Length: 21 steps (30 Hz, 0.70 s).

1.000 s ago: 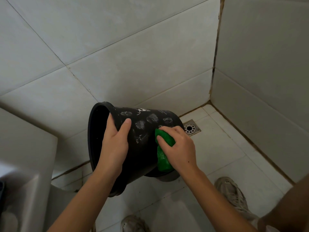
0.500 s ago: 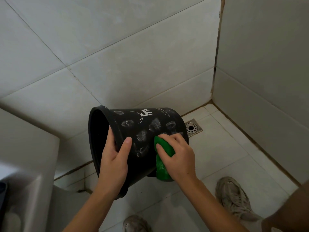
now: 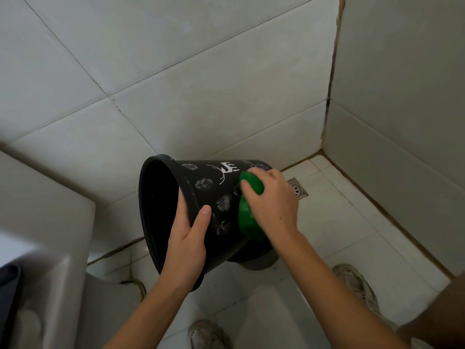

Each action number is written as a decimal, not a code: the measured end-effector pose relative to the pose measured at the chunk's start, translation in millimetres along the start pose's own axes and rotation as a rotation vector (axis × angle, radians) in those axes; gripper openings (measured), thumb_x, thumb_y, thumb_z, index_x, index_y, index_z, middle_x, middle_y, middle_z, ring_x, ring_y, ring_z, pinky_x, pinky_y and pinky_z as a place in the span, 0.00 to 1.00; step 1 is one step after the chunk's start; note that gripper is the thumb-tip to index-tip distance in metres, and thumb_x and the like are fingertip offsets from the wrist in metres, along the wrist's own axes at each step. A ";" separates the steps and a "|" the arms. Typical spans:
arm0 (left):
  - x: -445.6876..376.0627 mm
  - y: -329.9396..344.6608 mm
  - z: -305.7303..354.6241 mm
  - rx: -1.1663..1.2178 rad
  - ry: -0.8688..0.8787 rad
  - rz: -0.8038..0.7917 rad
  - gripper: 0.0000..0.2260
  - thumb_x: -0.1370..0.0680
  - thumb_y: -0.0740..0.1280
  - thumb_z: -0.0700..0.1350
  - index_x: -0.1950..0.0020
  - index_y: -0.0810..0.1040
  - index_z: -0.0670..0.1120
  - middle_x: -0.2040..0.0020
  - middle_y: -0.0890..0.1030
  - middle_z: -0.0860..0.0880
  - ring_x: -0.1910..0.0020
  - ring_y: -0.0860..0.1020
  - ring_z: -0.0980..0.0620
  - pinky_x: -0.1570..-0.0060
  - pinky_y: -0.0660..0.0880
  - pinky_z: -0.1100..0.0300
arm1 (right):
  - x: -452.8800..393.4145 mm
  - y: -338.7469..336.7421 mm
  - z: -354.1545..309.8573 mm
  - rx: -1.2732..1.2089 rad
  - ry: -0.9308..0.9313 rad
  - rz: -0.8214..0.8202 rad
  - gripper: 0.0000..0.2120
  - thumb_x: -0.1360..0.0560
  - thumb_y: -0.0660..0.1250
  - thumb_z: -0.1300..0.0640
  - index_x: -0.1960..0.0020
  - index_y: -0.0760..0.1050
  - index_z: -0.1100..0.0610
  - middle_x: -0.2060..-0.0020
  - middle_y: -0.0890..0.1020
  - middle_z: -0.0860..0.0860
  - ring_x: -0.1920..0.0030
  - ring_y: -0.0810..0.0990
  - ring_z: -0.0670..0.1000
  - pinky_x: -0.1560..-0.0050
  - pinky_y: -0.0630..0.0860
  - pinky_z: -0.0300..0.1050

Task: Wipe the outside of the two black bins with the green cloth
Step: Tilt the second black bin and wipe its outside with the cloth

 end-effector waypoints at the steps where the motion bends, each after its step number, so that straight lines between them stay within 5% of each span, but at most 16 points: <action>1: 0.8 0.7 -0.3 -0.002 -0.002 -0.004 0.24 0.19 0.59 0.48 0.23 0.59 0.61 0.32 0.75 0.57 0.34 0.74 0.57 0.33 0.72 0.47 | -4.3 -1.0 -0.3 0.022 0.035 -0.012 0.16 0.23 0.64 0.44 0.38 0.76 0.46 0.49 0.76 0.48 0.50 0.76 0.51 0.58 0.63 0.40; 8: -1.0 0.6 0.7 0.042 0.011 0.027 0.24 0.21 0.58 0.53 0.24 0.63 0.58 0.33 0.76 0.56 0.34 0.75 0.56 0.30 0.68 0.48 | 54.4 -5.6 -50.9 -0.104 -0.441 -0.052 0.14 0.26 0.62 0.47 0.44 0.80 0.50 0.56 0.77 0.50 0.59 0.77 0.49 0.65 0.74 0.40; 14: 0.1 1.9 0.8 0.018 -0.047 0.026 0.20 0.18 0.56 0.52 0.29 0.61 0.72 0.34 0.74 0.66 0.35 0.73 0.63 0.32 0.70 0.49 | 6.2 -2.1 -16.7 -0.010 -0.108 -0.024 0.13 0.24 0.65 0.46 0.41 0.78 0.47 0.55 0.75 0.47 0.55 0.76 0.50 0.63 0.63 0.38; 19: -3.9 1.7 3.7 0.073 0.017 0.028 0.21 0.19 0.57 0.49 0.25 0.64 0.60 0.33 0.76 0.58 0.33 0.74 0.57 0.30 0.68 0.48 | 31.6 -7.3 -41.4 -0.105 -0.528 -0.132 0.14 0.25 0.64 0.48 0.44 0.80 0.50 0.56 0.77 0.49 0.58 0.76 0.49 0.62 0.73 0.40; 21: -3.8 1.7 2.9 0.055 0.022 0.026 0.22 0.19 0.58 0.49 0.25 0.63 0.61 0.33 0.76 0.58 0.34 0.74 0.57 0.32 0.70 0.48 | 21.5 -7.5 -34.5 -0.089 -0.525 -0.140 0.14 0.25 0.64 0.48 0.43 0.80 0.50 0.55 0.77 0.49 0.57 0.77 0.49 0.61 0.74 0.42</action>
Point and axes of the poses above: each hand's wrist, its own x-axis away from the middle knuckle, its own y-axis out of the palm, z = x × y, the point moved 3 cm from there along -x, towards the middle knuckle
